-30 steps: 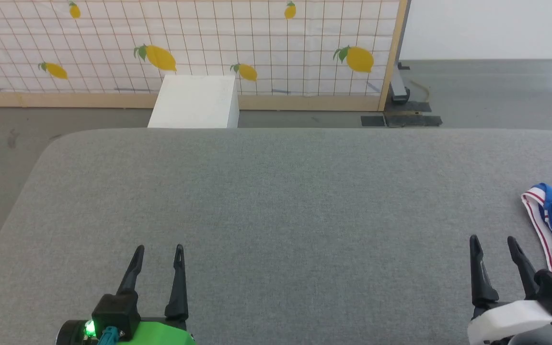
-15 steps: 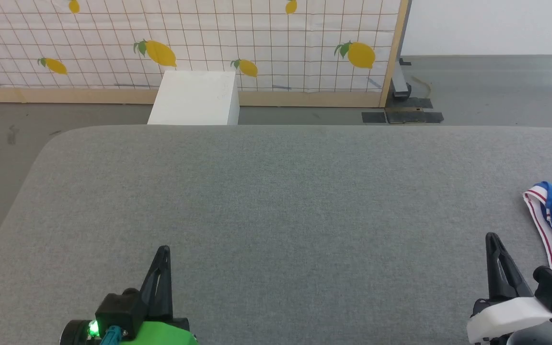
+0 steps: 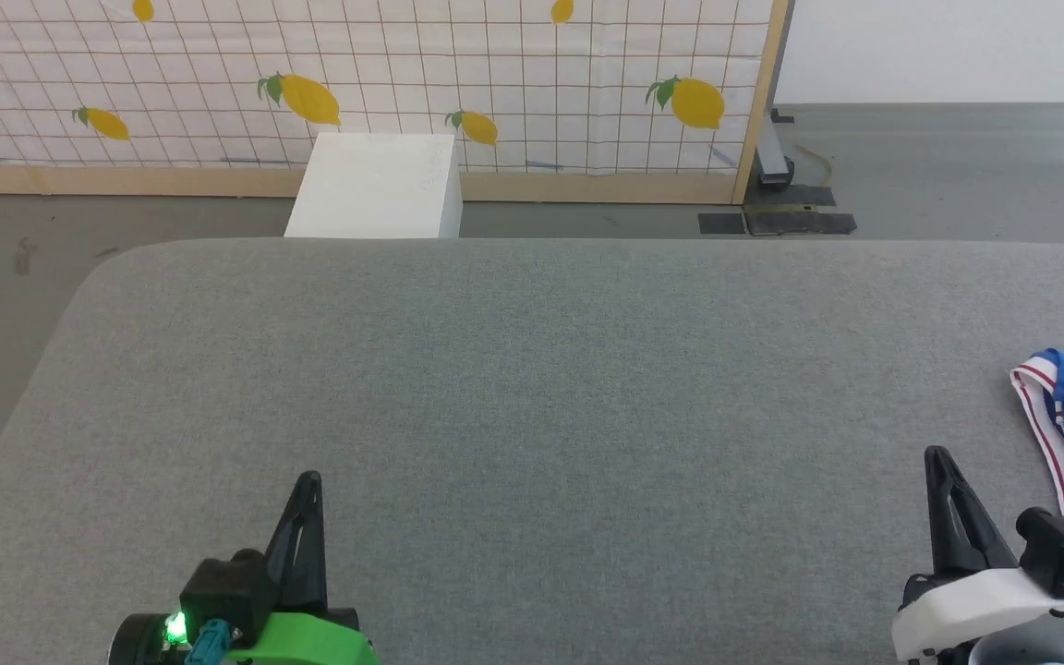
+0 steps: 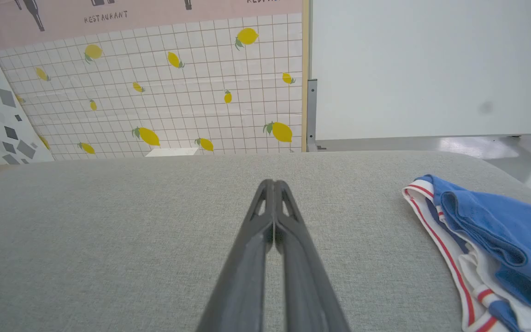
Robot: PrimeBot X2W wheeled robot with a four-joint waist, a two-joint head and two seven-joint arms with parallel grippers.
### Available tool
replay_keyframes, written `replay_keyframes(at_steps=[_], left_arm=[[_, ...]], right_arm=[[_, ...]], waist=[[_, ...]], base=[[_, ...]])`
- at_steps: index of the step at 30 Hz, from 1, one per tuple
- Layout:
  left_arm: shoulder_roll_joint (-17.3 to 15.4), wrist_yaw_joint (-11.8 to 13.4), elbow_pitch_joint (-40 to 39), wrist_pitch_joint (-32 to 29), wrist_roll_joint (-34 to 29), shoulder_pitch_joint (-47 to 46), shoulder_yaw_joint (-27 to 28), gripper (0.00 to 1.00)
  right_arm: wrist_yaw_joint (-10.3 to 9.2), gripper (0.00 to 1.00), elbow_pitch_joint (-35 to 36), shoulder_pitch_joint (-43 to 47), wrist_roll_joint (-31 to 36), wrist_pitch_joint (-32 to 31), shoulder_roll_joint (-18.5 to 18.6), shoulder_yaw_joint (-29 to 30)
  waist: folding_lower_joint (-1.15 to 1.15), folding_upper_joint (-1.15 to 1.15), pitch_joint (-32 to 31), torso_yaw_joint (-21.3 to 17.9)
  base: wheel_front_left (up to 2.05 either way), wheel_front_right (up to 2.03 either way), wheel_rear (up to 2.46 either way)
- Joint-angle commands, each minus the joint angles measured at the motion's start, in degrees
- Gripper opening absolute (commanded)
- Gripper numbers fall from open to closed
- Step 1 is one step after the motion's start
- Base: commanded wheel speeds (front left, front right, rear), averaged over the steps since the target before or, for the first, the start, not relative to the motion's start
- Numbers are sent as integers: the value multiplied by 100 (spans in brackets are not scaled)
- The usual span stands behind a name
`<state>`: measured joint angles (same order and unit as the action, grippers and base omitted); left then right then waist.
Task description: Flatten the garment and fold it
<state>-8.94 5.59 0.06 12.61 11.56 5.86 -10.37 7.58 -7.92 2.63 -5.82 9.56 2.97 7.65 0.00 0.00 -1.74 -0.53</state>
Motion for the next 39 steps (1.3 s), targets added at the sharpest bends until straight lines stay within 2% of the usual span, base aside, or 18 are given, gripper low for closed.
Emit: replay_keyframes(at_steps=[1, 39], left_arm=[[41, -38, -1, -33, -90, -79, 39, 0], [245, -226, -3, -475, -474, -261, 398, 0]], right_arm=[[-1, 0, 54, -43, 61, -30, -2, -30], [-4, 0, 319, -122, 249, -363, -4, -295]], waist=[[0, 0, 2, 1], [0, 0, 64, 20]], base=[[0, 0, 0], [0, 0, 0]])
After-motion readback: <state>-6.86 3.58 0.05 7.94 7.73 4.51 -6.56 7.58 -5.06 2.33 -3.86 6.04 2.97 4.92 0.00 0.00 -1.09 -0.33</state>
